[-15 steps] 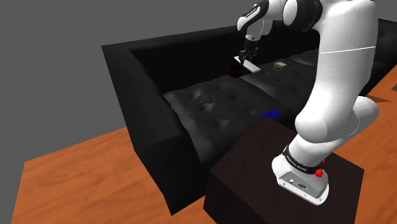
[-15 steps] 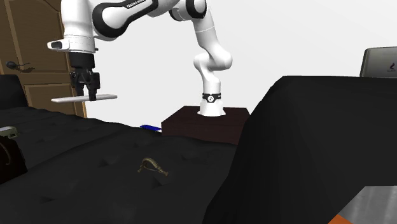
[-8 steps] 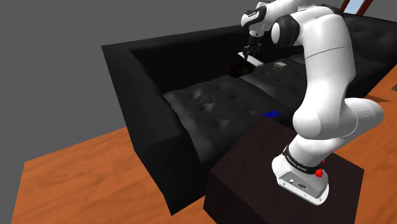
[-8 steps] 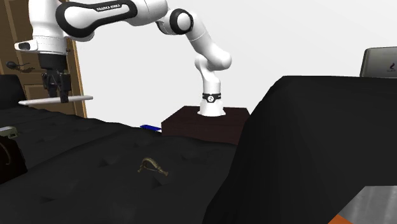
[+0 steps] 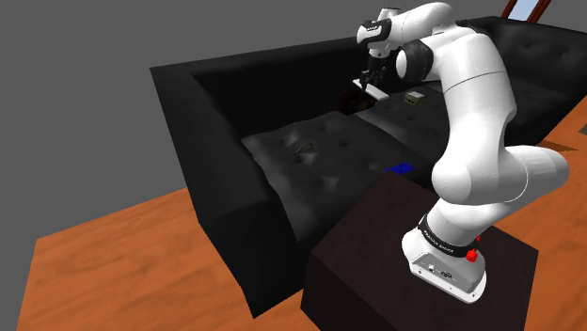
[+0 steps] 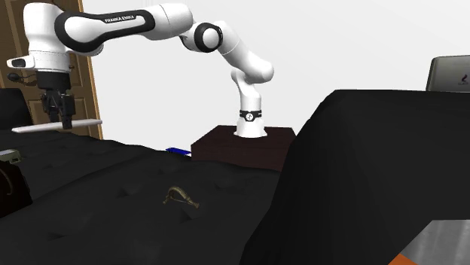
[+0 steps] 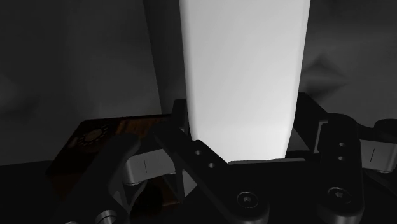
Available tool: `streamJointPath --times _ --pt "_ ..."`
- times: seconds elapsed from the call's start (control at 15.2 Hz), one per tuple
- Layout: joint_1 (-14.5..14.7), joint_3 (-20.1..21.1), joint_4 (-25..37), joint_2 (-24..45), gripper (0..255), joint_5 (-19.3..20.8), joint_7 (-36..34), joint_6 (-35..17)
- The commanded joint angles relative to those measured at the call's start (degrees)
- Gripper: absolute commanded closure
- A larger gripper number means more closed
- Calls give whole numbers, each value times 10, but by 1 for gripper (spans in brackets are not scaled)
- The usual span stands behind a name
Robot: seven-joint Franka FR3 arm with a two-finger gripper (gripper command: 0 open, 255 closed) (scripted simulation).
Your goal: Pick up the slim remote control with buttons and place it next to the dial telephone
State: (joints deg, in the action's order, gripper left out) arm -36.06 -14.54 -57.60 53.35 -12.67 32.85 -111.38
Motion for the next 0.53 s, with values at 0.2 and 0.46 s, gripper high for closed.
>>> streamJointPath --times 0.2,0.46 --pt "1 2 -21 11 255 -3 3 -32" --pt "1 4 -26 25 255 -5 5 -52"
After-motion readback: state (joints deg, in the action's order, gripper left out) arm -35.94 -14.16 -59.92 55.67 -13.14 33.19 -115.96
